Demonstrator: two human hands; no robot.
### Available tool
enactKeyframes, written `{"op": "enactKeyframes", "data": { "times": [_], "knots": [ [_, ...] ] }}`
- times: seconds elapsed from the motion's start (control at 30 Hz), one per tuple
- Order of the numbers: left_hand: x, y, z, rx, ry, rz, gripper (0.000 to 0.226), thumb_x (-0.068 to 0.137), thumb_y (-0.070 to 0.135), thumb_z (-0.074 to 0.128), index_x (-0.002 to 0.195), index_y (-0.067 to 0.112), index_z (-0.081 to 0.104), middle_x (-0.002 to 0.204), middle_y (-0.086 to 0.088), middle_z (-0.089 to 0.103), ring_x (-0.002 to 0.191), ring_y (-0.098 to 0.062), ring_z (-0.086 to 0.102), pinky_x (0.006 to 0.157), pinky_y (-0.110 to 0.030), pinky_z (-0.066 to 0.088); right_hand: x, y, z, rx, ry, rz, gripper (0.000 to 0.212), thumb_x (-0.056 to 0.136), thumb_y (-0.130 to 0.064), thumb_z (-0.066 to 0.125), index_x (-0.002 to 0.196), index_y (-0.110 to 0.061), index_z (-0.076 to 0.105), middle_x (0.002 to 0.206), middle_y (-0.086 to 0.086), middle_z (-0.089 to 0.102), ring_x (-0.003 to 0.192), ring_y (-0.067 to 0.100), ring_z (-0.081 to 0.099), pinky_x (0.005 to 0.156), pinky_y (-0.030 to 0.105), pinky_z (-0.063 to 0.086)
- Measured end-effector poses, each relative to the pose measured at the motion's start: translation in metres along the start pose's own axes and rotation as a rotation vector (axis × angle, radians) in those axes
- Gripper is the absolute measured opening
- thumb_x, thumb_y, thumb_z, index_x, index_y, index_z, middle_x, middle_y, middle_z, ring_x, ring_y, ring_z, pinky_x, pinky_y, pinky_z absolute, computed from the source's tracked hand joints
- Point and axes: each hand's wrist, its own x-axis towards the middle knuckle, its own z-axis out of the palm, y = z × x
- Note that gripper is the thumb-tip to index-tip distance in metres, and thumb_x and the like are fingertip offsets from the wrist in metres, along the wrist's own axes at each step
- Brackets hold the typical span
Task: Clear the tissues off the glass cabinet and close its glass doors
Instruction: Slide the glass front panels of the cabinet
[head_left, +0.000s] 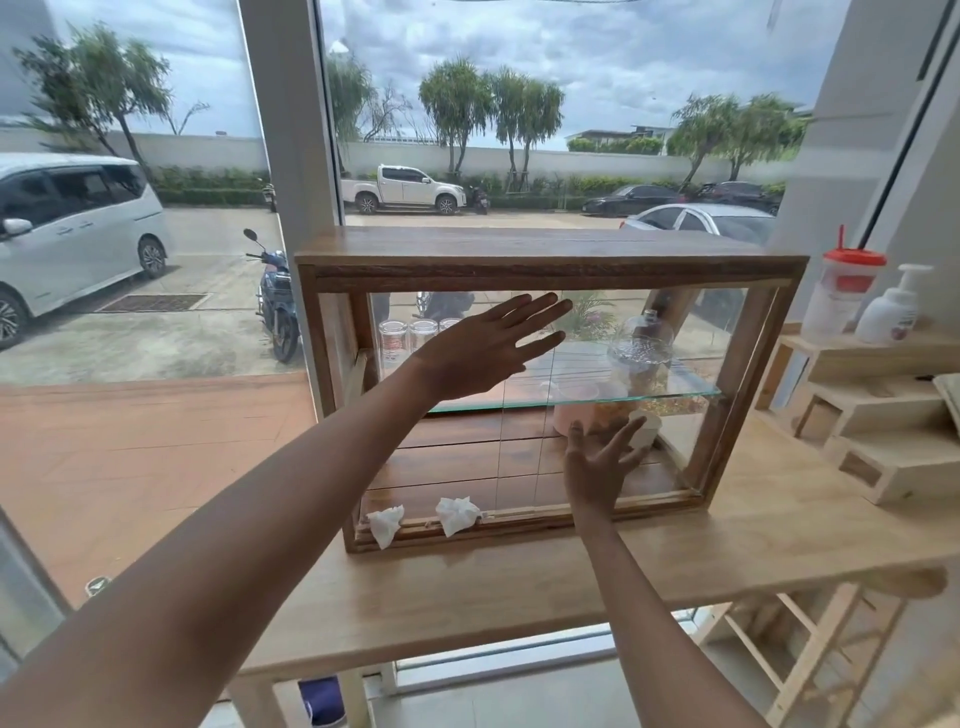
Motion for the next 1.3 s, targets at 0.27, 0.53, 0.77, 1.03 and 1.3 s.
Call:
{"op": "enactKeyframes", "data": {
  "times": [0.27,0.53,0.77,1.03,1.3],
  "knots": [
    [-0.009,-0.002,-0.003,-0.015,-0.003,-0.01,0.055,0.101,0.022,0.048,0.151,0.009,0.029,0.162,-0.02,0.009,0.15,-0.034,0.009,0.121,-0.047,0.017,-0.005,0.001,0.006,-0.003,0.007,-0.025,0.089,0.095,-0.048,0.055,0.157,-0.035,-0.007,0.164,0.021,-0.014,0.153,0.037,0.002,0.118,0.048,0.018],
    [-0.02,-0.004,-0.006,-0.013,0.009,-0.022,0.056,0.1,0.021,0.052,0.15,0.009,0.031,0.162,-0.021,0.011,0.15,-0.035,0.011,0.121,-0.047,0.019,-0.012,0.003,0.012,-0.012,-0.007,-0.04,0.091,0.093,-0.05,0.056,0.156,-0.037,-0.007,0.164,0.021,-0.013,0.152,0.04,0.008,0.117,0.049,0.022],
    [-0.03,-0.007,-0.009,-0.023,0.006,-0.038,0.056,0.1,0.02,0.052,0.151,0.01,0.03,0.162,-0.019,0.011,0.15,-0.034,0.011,0.121,-0.046,0.019,-0.022,-0.001,0.017,-0.006,-0.021,-0.043,0.097,0.08,-0.061,0.048,0.156,-0.036,-0.007,0.164,0.022,-0.012,0.151,0.041,0.01,0.117,0.05,0.024],
    [-0.04,-0.01,-0.009,-0.026,0.003,-0.047,0.056,0.099,0.022,0.053,0.15,0.011,0.031,0.162,-0.019,0.012,0.15,-0.033,0.011,0.12,-0.046,0.022,-0.031,-0.001,0.023,-0.026,-0.026,-0.065,0.097,0.08,-0.063,0.045,0.157,-0.036,-0.007,0.164,0.021,-0.011,0.151,0.042,0.009,0.116,0.051,0.025],
    [-0.049,-0.015,-0.012,0.004,-0.018,-0.042,0.057,0.101,0.025,0.051,0.151,0.013,0.029,0.162,-0.019,0.01,0.15,-0.032,0.009,0.121,-0.045,0.021,-0.033,0.003,0.03,-0.042,-0.031,-0.067,0.094,0.088,-0.057,0.053,0.157,-0.037,-0.007,0.164,0.022,-0.01,0.15,0.045,0.011,0.115,0.053,0.027]
  ]
}}
